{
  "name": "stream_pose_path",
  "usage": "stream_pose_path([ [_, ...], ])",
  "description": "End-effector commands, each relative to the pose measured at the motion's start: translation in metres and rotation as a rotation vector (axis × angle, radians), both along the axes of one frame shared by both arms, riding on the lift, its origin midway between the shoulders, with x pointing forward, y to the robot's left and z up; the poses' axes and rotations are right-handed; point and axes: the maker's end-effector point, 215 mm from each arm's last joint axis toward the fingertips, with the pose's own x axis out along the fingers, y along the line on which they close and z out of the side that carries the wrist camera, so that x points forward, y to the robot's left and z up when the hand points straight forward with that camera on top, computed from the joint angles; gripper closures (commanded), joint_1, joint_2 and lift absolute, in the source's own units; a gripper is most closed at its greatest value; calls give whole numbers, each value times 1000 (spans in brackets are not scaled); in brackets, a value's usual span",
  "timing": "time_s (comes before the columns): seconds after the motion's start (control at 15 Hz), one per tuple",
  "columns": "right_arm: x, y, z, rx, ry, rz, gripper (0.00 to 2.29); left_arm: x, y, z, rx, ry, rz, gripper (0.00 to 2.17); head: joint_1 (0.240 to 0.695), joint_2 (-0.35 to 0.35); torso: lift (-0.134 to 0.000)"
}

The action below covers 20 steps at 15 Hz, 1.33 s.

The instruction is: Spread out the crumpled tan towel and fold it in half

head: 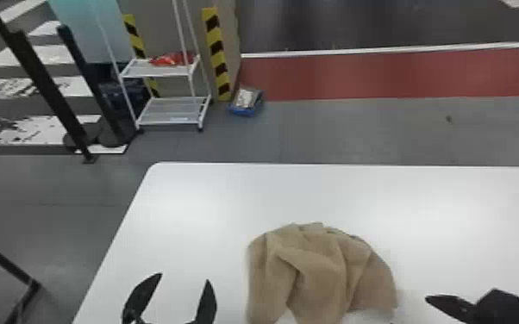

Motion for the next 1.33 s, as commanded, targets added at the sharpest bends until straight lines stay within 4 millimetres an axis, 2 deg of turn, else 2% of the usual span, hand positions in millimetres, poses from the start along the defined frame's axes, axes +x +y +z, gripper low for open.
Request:
stream_pose_path([
  [0.0,14,-27,-12,-50,149,-14,113,2,-7,0,-6,-1,-10,56,695,110,0],
  [0.13,33,-24,0,-57,115,-6,113,2,-6,-1,-8,2,-6,56,695,78,0],
  [0.27,45,-25,-1,-100,139,-6,113,1,-6,-2,-8,4,-6,56,695,60,0],
  [0.4,41,-15,-12,-117,240,34,113,-1,-6,-2,-8,5,-7,56,695,59,0],
  [0.53,44,-8,-11,-126,266,65,113,-2,-7,-2,-9,5,-7,60,695,70,0],
  [0.93,35,-2,-21,-206,339,107,120,-1,-7,-1,-11,4,-4,60,695,88,0],
  [1.13,44,-4,-22,-244,321,93,154,1,-6,-3,-11,4,-3,60,695,92,0],
  [1.27,49,3,-28,-262,326,101,178,1,-6,-2,-12,1,-5,60,695,86,0],
])
